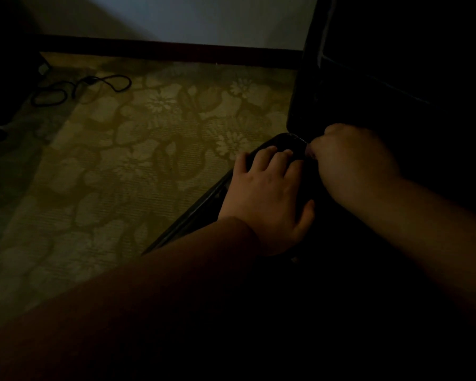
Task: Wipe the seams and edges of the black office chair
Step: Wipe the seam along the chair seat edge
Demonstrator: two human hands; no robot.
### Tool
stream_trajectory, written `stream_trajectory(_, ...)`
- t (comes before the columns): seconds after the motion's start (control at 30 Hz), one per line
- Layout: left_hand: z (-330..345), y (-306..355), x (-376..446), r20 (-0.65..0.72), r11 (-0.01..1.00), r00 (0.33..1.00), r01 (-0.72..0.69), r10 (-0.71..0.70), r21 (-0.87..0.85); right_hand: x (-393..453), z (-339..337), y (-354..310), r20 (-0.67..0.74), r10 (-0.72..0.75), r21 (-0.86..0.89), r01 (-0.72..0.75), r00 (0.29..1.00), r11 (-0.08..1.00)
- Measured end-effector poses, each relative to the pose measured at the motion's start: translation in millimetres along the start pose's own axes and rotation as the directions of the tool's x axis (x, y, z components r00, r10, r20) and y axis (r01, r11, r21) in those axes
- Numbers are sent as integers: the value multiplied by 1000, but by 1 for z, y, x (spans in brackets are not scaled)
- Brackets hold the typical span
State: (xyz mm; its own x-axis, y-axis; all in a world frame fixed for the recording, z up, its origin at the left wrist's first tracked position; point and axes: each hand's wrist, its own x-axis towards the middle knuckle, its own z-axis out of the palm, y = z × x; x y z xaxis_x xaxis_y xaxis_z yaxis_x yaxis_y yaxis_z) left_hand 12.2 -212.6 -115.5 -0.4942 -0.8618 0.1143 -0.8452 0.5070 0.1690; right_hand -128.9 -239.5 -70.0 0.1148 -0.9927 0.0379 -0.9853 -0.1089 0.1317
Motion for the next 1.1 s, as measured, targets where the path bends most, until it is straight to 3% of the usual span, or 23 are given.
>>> stream_trajectory(0.23, 1, -1, 1, -13, 1000, 1000, -5, 5, 1, 5, 2, -2, -4, -14, -63, 14, 1000, 998)
stream_trajectory(0.4, 1, -2, 1, -10, 1000, 1000, -6, 6, -11, 11, 4, -2, 20, 37, -11, -37, 999, 999)
stream_trajectory(0.63, 4, -3, 0, -19, 1000, 1000, -14, 13, -24, 16, 3, -8, 28, -52, -86, 54, 998, 995)
stream_trajectory(0.87, 3, -1, 1, 1, 1000, 1000, -12, 12, -24, 0, 4, -1, -9, 10, 52, -9, 1000, 999)
stream_trajectory(1.1, 3, -1, 2, -2, 999, 1000, -18, 18, -45, 0, -2, -9, 17, -8, -41, 9, 1000, 999)
